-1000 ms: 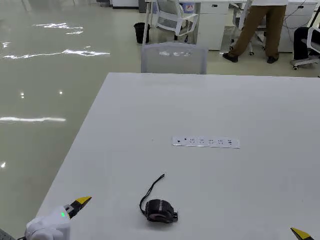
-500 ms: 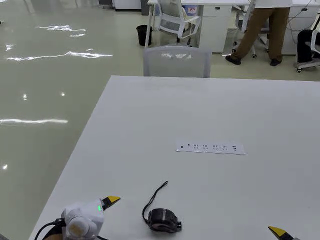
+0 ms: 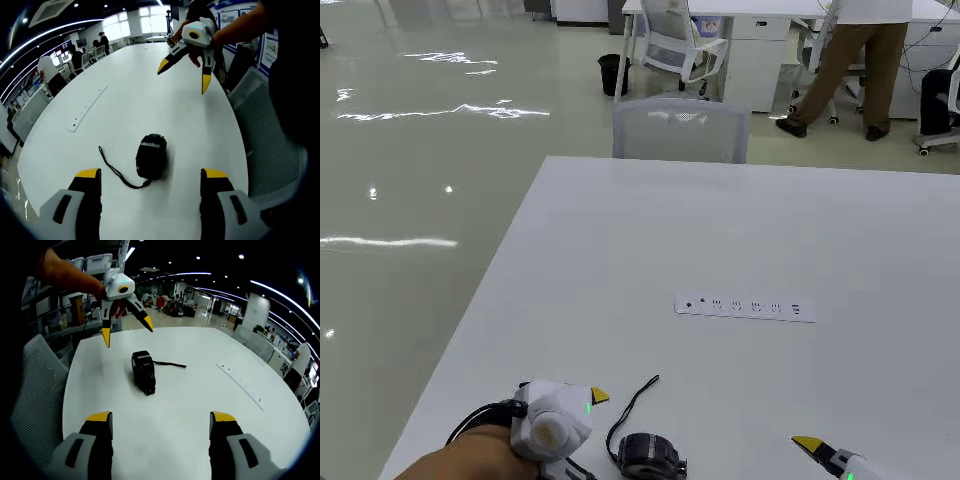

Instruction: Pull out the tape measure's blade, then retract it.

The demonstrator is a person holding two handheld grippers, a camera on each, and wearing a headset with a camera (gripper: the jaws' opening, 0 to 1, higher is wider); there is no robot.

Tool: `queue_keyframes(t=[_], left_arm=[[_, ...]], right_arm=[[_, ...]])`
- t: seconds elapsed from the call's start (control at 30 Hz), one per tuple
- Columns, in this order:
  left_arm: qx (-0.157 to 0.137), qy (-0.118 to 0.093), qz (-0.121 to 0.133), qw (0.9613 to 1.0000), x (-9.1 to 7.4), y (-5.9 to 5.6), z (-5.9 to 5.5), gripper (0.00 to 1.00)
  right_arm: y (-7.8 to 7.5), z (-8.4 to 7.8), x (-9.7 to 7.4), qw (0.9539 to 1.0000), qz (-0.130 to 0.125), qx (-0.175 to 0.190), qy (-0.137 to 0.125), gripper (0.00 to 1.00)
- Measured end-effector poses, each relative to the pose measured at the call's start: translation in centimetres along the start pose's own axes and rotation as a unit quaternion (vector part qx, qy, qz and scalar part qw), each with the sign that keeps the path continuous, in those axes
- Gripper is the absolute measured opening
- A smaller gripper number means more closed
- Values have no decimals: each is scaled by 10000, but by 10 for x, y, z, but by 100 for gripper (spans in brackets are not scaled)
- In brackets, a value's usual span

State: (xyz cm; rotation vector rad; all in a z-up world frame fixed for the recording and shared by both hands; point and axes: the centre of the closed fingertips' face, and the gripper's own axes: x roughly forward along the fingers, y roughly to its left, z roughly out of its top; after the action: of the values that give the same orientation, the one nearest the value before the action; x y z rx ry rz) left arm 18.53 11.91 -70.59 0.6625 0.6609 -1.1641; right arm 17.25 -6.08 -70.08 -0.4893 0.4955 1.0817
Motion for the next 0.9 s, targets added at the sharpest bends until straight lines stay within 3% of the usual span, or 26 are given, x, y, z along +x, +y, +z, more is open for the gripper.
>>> queue_keyframes(t=[0.17,0.27,0.53,0.77,0.83,0.9], left_arm=[[83,95,-156,9998,10,6,6,70],[183,171,-169,9995,18,10,5,70],[139,422,-328,9985,35,12,1,66],[-88,457,-358,9983,52,10,-1,58],[-74,488,-388,9980,57,7,-1,51],[-53,546,-438,9975,60,4,-2,41]], right_arm=[[7,16,26,9989,345,-317,86,76],[10,24,38,9982,457,-380,85,74],[16,28,70,9925,867,-801,333,64],[10,22,96,9917,924,-664,591,57],[14,24,99,9928,954,-437,574,54],[14,21,103,9927,965,-442,580,53]])
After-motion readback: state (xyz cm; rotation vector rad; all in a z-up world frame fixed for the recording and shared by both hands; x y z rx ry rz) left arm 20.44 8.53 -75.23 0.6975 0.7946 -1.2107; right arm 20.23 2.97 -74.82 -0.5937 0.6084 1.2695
